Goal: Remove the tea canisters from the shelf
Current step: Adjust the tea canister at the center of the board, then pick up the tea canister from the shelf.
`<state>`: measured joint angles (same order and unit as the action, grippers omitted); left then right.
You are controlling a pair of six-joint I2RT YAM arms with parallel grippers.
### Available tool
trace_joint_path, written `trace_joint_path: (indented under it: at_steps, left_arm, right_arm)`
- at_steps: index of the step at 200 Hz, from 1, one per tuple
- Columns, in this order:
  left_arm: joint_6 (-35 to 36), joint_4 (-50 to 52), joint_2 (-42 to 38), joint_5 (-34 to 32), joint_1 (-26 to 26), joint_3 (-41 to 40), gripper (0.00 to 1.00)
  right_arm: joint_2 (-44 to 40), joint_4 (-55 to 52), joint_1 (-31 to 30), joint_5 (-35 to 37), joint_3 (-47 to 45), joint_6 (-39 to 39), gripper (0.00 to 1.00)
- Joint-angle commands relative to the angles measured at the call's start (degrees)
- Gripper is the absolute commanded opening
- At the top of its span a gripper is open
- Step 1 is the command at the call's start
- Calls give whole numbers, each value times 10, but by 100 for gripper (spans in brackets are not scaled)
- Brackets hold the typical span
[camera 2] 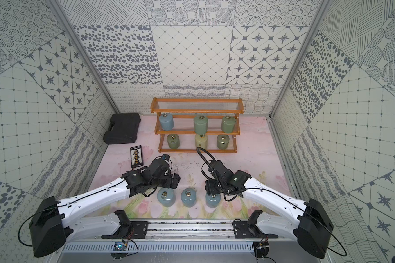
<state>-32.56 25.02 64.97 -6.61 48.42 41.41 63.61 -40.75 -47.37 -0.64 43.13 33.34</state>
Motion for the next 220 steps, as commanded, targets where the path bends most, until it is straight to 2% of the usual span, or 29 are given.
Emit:
trace_joint_path:
  at_steps: [1, 57, 93, 140, 177, 220]
  left_arm:
    - [65, -48, -12, -13, -14, 26, 98]
    - [150, -126, -25, -64, -64, 66, 100]
    - [225, -191, 1, -101, -102, 100, 100]
    - [267, -250, 83, -75, -169, 148, 100]
    - [287, -326, 131, -55, -201, 163, 100]
    - [298, -366, 189, -30, -231, 201, 100]
  right_arm:
    - [-34, 25, 33, 4, 36, -27, 71]
    - [-67, 93, 86, 33, 74, -91, 84]
    - [-85, 153, 99, 47, 66, -113, 100]
    - [-95, 186, 103, 59, 56, -126, 100]
    - [-94, 198, 106, 62, 48, -123, 100]
    - [-82, 209, 111, 51, 46, -120, 100]
